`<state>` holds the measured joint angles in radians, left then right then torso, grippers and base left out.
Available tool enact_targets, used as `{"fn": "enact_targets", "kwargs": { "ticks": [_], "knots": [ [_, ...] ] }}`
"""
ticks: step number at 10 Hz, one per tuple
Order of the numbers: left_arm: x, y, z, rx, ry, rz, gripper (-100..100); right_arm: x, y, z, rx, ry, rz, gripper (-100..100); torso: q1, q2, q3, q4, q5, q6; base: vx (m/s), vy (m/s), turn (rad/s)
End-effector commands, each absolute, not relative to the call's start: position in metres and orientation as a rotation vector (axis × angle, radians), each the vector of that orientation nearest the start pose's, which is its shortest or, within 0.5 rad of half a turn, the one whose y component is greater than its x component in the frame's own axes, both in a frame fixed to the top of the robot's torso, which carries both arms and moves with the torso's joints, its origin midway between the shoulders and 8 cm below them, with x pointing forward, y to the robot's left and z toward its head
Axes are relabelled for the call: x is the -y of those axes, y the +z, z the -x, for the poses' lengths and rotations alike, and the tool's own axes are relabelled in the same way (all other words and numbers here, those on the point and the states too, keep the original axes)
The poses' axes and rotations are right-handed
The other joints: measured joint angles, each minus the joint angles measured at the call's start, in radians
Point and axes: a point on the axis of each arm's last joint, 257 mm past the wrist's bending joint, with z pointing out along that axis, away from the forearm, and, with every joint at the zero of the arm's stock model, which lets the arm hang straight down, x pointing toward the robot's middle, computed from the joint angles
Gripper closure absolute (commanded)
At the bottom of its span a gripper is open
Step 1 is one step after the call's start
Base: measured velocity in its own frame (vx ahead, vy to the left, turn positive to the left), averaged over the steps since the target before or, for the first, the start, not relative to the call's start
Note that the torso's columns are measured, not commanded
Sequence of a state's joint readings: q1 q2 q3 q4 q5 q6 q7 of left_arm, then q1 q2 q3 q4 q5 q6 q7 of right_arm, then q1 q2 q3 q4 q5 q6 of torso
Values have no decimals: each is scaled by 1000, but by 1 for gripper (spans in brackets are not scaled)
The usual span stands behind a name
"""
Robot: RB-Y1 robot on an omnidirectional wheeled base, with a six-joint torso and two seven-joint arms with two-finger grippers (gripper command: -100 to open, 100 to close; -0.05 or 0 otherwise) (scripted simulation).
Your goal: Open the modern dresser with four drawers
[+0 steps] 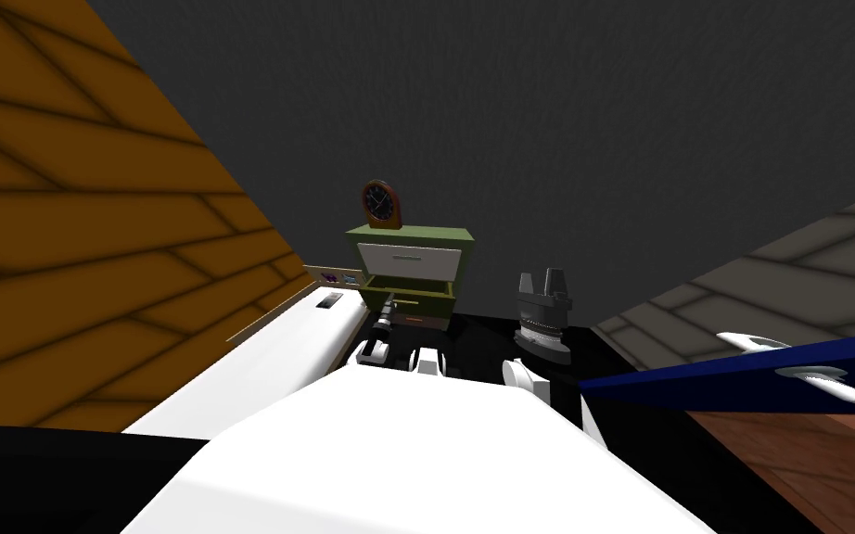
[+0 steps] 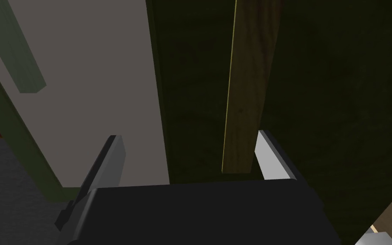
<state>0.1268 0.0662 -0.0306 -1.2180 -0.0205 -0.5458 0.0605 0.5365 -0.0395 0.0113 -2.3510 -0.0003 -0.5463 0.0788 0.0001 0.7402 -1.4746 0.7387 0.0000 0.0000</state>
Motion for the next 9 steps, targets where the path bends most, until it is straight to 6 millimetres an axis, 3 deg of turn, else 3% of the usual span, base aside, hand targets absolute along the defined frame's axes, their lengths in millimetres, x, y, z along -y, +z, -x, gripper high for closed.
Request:
{"fn": "enact_targets", "kwargs": {
  "ticks": [1,2,3,4,9],
  "knots": [
    [-245,-310,-488,-1180,-1233,1138,-100,269,52,-320,-603,1250,-534,0,0,0,0,0,0,0,-80,3,11],
    [-245,-304,-496,-1181,-1234,1138,-100,269,52,-320,-603,1250,-534,0,-1,1,0,3,-2,-1,-74,5,19],
    [-243,-314,-488,-1190,-1227,1151,-100,269,52,-320,-603,1250,-534,0,-2,3,1,5,-3,0,-26,2,-2],
    [-242,-316,-489,-1195,-1223,1155,0,269,52,-320,-603,1250,-534,0,-3,1,1,3,-2,-1,0,0,0],
    [-243,-321,-487,-1202,-1217,1165,0,269,52,-320,-603,1250,-534,0,0,-2,-1,0,0,0,0,0,0]
  ]
}}
